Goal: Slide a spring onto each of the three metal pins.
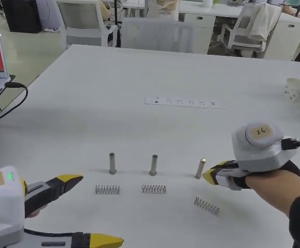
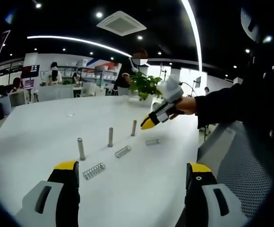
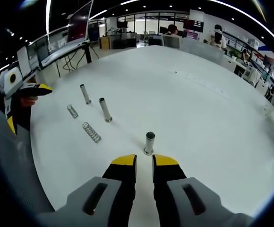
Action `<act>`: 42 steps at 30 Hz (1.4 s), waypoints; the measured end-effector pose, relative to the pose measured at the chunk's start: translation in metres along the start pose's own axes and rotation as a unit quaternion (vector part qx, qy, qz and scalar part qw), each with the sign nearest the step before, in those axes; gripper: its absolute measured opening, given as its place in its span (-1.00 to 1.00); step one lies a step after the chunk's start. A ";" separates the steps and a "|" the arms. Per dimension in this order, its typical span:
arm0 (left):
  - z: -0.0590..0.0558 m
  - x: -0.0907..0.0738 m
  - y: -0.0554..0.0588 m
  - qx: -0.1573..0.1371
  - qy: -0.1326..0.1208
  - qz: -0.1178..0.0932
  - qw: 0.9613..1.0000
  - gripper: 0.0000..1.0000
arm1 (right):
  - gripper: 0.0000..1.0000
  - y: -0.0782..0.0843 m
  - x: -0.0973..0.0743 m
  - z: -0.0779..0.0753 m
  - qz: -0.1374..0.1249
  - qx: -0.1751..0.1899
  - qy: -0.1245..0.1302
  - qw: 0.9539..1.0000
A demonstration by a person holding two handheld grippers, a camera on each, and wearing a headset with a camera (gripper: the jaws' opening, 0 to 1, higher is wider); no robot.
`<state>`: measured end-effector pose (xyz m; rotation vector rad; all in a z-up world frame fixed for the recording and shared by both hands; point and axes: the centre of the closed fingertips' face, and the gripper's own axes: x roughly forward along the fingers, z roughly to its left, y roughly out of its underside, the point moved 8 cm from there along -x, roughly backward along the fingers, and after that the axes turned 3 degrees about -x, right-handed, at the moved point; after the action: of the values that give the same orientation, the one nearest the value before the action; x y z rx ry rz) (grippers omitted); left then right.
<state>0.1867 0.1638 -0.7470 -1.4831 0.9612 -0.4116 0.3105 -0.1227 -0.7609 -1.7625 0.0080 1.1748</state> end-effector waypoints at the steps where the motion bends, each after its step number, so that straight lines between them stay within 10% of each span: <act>1: 0.000 0.000 0.000 0.000 0.000 0.000 1.000 0.82 | -0.79 0.001 -0.001 0.003 0.001 -0.001 -0.003 1.000; 20: -0.004 -0.002 0.001 0.000 0.002 -0.001 1.000 0.82 | -0.79 0.006 -0.006 0.029 0.051 -0.055 -0.068 0.995; 42: -0.002 -0.002 0.003 -0.003 -0.001 -0.002 1.000 0.81 | -0.79 0.011 0.017 0.038 0.152 -0.129 -0.112 0.973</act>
<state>0.1829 0.1642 -0.7491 -1.4905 0.9594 -0.4095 0.2876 -0.0933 -0.7821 -1.8873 -0.0102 1.6562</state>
